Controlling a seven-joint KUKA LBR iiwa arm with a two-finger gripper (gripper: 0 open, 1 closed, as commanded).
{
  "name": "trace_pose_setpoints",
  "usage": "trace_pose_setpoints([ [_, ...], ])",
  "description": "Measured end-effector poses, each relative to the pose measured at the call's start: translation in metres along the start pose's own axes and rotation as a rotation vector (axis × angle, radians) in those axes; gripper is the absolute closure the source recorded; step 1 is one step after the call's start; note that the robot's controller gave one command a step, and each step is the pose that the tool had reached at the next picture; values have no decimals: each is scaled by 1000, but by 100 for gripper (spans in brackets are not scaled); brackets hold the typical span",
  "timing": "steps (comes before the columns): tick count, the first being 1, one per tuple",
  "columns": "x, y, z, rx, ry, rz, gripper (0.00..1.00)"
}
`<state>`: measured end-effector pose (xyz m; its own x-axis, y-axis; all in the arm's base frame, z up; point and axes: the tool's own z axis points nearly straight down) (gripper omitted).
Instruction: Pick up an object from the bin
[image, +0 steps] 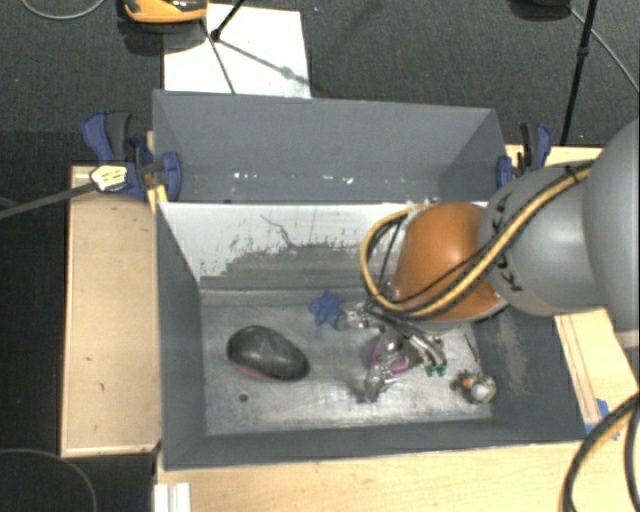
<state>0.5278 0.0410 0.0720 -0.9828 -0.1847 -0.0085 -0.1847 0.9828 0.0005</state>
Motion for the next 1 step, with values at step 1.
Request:
trace_pose_setpoints([
  [1,-10,-74,-4,5,2,53,0],
])
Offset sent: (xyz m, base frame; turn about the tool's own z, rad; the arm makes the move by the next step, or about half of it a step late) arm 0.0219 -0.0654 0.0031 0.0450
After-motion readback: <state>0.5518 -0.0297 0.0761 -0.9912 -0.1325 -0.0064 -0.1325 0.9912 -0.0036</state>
